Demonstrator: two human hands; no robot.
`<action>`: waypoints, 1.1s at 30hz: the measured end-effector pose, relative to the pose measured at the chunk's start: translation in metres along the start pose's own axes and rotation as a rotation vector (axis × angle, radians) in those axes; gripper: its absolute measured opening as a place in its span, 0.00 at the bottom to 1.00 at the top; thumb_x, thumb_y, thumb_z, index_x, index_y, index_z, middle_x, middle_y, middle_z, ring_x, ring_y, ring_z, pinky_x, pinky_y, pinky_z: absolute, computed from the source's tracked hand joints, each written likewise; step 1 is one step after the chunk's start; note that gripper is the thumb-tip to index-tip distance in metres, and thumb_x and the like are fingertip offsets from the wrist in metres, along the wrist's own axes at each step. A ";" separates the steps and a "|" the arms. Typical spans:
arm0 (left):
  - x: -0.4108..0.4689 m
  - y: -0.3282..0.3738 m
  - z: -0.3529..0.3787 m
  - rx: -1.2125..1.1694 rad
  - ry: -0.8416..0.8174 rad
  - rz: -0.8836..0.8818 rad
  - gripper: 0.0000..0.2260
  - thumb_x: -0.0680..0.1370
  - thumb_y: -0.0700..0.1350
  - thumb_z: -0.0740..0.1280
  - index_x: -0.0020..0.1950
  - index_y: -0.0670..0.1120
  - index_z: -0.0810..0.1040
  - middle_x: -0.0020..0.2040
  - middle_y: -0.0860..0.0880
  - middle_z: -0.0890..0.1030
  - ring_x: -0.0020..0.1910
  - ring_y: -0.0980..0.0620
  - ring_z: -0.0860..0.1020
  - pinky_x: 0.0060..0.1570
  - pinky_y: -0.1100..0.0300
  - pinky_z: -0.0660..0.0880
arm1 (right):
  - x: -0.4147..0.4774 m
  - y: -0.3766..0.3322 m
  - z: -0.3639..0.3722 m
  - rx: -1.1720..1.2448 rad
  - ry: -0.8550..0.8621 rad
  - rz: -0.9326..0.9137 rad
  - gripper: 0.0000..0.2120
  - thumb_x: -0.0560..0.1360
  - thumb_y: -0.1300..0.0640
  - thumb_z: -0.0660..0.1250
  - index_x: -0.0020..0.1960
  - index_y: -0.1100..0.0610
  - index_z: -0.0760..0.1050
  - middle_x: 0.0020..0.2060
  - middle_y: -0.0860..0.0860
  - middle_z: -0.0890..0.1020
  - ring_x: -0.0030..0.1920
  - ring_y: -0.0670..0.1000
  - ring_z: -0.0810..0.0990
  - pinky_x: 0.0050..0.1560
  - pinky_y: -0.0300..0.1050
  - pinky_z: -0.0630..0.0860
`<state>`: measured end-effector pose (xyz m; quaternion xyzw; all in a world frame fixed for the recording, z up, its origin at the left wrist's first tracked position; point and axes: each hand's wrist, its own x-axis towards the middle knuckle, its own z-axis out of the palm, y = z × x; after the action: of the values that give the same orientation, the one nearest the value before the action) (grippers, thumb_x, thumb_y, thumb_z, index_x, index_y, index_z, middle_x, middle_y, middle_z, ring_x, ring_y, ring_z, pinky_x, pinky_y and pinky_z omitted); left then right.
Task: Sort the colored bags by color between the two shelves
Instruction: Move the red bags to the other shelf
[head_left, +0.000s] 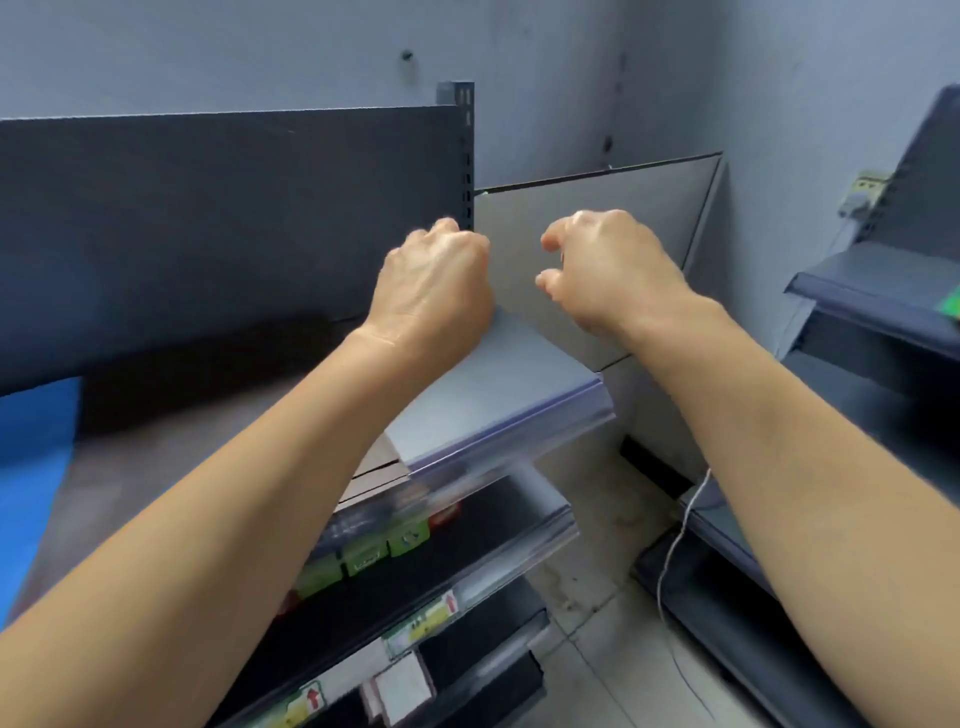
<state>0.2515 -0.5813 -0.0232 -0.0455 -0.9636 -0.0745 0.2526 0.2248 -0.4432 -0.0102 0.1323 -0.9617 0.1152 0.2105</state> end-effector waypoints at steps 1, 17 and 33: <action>0.006 0.017 0.004 -0.018 0.007 0.040 0.11 0.77 0.38 0.61 0.59 0.41 0.76 0.56 0.42 0.73 0.55 0.40 0.72 0.47 0.53 0.66 | -0.002 0.016 -0.006 -0.014 0.008 0.030 0.14 0.77 0.58 0.62 0.61 0.59 0.74 0.55 0.58 0.79 0.55 0.61 0.76 0.52 0.49 0.73; 0.088 0.331 0.076 -0.240 0.043 0.455 0.12 0.76 0.39 0.60 0.59 0.41 0.75 0.56 0.42 0.74 0.55 0.39 0.73 0.51 0.50 0.71 | -0.061 0.330 -0.104 -0.243 0.182 0.459 0.15 0.76 0.55 0.64 0.59 0.60 0.76 0.56 0.61 0.79 0.57 0.63 0.76 0.54 0.51 0.73; 0.186 0.515 0.189 -0.430 -0.158 0.698 0.12 0.77 0.40 0.60 0.57 0.39 0.76 0.54 0.41 0.76 0.52 0.39 0.75 0.49 0.50 0.72 | -0.098 0.512 -0.140 -0.353 0.206 0.993 0.17 0.77 0.49 0.64 0.60 0.59 0.75 0.58 0.58 0.78 0.59 0.62 0.75 0.54 0.51 0.72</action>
<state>0.0642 -0.0336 -0.0319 -0.4268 -0.8692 -0.1801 0.1729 0.2083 0.0965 -0.0141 -0.3879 -0.8877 0.0500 0.2428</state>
